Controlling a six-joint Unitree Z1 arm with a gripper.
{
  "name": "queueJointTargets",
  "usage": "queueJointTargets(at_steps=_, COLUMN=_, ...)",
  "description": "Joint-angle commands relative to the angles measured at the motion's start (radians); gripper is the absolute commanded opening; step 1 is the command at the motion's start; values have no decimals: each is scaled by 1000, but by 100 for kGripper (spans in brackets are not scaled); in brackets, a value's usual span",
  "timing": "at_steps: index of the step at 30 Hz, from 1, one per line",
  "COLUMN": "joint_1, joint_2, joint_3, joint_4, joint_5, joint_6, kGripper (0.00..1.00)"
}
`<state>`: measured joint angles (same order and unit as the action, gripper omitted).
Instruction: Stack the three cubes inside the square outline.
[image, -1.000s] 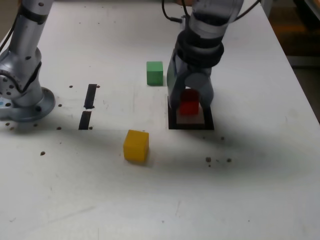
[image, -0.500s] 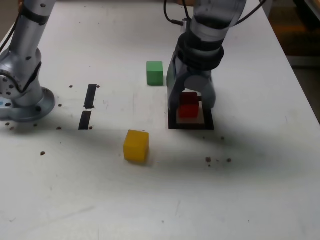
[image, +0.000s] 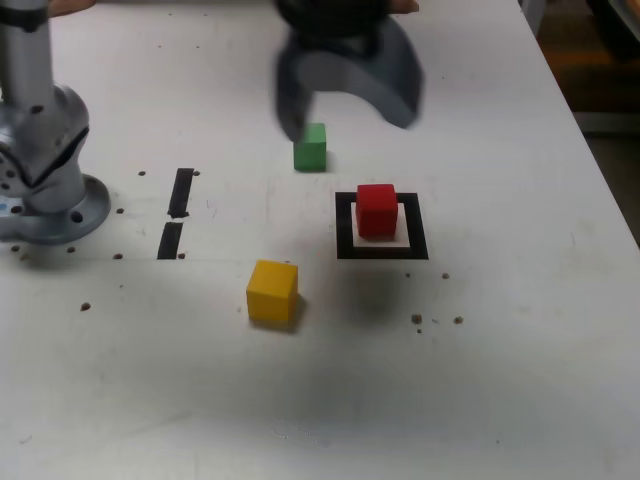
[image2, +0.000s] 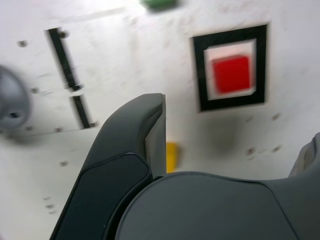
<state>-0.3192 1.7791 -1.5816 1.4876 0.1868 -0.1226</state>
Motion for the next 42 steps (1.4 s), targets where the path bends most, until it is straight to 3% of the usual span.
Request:
queueJointTargets(at_steps=1, joint_1=-55, joint_2=15, joint_3=44, joint_4=4, joint_5=-45, joint_6=-2, kGripper=100)
queueJointTargets(at_steps=7, joint_1=-181, joint_2=87, joint_3=134, joint_4=-25, joint_5=-164, joint_6=-38, kGripper=97)
queueJointTargets(at_steps=19, joint_1=-212, joint_2=145, joint_3=307, joint_4=-303, joint_5=-256, joint_6=-79, kGripper=91)
queueJointTargets(at_steps=25, joint_1=-205, joint_2=177, joint_3=349, joint_4=-347, joint_5=-262, joint_6=-104, kGripper=76)
queueJointTargets(at_steps=32, joint_1=-201, joint_2=176, joint_3=374, joint_4=-363, joint_5=-233, joint_6=-177, kGripper=39)
queueJointTargets(at_steps=42, joint_1=-201, joint_2=158, joint_3=388, joint_4=-391, joint_5=-210, joint_6=-222, kGripper=19)
